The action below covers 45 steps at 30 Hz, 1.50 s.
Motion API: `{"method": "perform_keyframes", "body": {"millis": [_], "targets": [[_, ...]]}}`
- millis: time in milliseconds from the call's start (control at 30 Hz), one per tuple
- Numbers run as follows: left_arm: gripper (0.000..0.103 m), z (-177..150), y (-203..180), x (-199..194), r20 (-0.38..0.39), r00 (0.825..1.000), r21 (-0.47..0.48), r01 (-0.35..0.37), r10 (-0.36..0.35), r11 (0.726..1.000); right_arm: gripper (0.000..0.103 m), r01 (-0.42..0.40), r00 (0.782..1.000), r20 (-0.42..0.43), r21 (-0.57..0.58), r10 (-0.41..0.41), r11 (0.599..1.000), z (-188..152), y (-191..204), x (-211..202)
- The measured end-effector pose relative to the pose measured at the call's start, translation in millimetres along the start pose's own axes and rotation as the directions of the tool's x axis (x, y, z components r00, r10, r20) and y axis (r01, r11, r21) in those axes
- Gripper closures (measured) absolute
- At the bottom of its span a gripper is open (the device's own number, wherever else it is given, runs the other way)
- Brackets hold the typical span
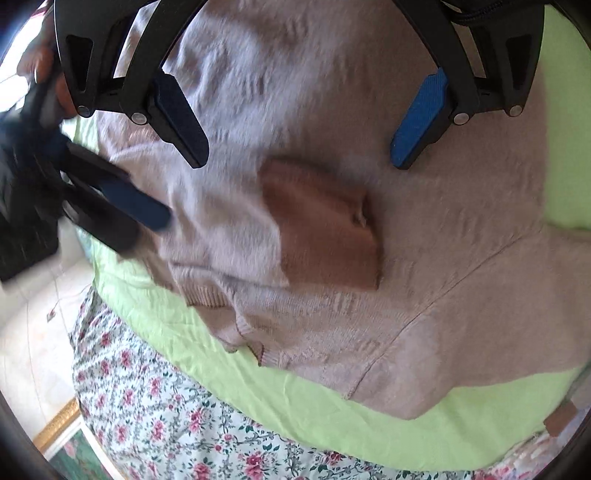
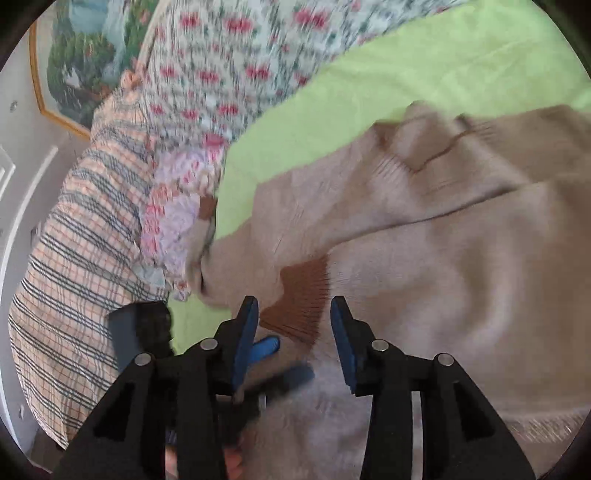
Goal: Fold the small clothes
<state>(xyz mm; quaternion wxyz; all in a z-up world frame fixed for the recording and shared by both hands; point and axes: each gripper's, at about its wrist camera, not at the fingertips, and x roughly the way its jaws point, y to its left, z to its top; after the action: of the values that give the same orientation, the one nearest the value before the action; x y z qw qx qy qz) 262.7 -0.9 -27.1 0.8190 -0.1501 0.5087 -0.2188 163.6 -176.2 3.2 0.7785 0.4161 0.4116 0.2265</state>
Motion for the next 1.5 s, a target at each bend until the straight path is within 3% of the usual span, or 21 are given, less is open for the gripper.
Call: {"method": "perform_keyframes", "body": {"millis": [67,133,167,200,267,367,467,567,967,1033,1100,1200,1300,1400,1467,1500], "targets": [[0.005,11.7,-1.4,8.4,0.008,1.000,-0.024,0.016,-0.015,1.000,0.059,0.032,0.997,0.063,0.043,-0.035,0.999,-7.8,-19.0,-36.3],[0.026,17.8,-6.3,13.1,0.029,0.999,-0.013,0.038,-0.038,0.999,0.059,0.079,0.992,0.097,0.074,-0.086,0.994,-14.9,-36.1,-62.5],[0.057,20.0,-11.1,17.4,0.019,0.999,0.006,0.043,-0.043,0.999,0.059,0.103,0.987,0.112,0.091,-0.113,0.990,-18.0,-44.3,-74.5],[0.096,20.1,-13.6,19.5,0.006,0.999,0.017,0.045,-0.045,0.999,0.059,0.123,0.983,0.127,0.106,-0.136,0.987,-19.9,-51.6,-85.6],[0.097,18.6,-18.7,15.1,0.024,0.999,0.028,0.037,-0.038,0.999,0.059,0.158,0.969,0.167,0.137,-0.180,0.978,-21.5,-66.2,-109.1],[0.097,14.3,-26.6,-23.4,0.152,0.988,0.069,0.002,-0.013,0.998,0.059,0.207,0.942,0.236,0.159,-0.241,0.965,-21.9,-79.6,-137.5],[0.097,14.0,-11.0,-47.5,0.234,0.972,0.084,-0.052,0.031,0.995,0.059,0.269,0.919,0.243,0.187,-0.310,0.945,-16.1,-98.6,-151.5],[0.097,18.2,13.0,-37.2,0.174,0.984,0.050,-0.058,0.048,0.997,0.059,0.307,0.910,0.219,0.212,-0.351,0.928,-3.4,-120.7,-149.3],[0.097,3.7,18.3,-11.9,0.111,0.988,0.069,-0.119,0.111,0.990,0.059,0.439,0.887,0.099,0.122,-0.451,0.890,58.9,-166.5,-100.4],[0.097,2.4,15.5,-11.9,0.110,0.988,0.077,-0.120,0.112,0.990,0.095,0.461,0.877,0.130,0.044,-0.463,0.886,59.0,-149.7,-106.7],[0.097,1.0,10.4,-13.3,0.109,0.990,0.089,-0.105,0.095,0.991,0.095,0.477,0.862,0.182,0.024,-0.473,0.879,56.1,-138.3,-122.9],[0.097,-1.5,-3.9,-10.9,0.113,0.990,0.128,-0.100,0.086,0.987,0.096,0.489,0.848,0.205,0.051,-0.489,0.871,51.7,-144.1,-134.8],[0.097,-2.3,-7.2,-0.8,0.103,0.987,0.146,-0.136,0.121,0.980,0.096,0.509,0.845,0.146,0.079,-0.515,0.857,45.6,-163.8,-121.4],[0.096,-2.9,4.2,0.8,0.087,0.990,0.112,-0.116,0.107,0.987,0.093,0.489,0.858,0.133,0.086,-0.496,0.868,45.1,-166.1,-121.2],[0.095,-3.4,7.5,-3.2,0.094,0.990,0.110,-0.112,0.102,0.988,0.081,0.482,0.858,0.148,0.097,-0.492,0.871,53.1,-161.1,-127.2],[0.095,-3.9,7.6,-4.1,0.097,0.990,0.117,-0.116,0.105,0.986,0.064,0.475,0.860,0.164,0.091,-0.483,0.876,60.3,-158.6,-129.5]]}}
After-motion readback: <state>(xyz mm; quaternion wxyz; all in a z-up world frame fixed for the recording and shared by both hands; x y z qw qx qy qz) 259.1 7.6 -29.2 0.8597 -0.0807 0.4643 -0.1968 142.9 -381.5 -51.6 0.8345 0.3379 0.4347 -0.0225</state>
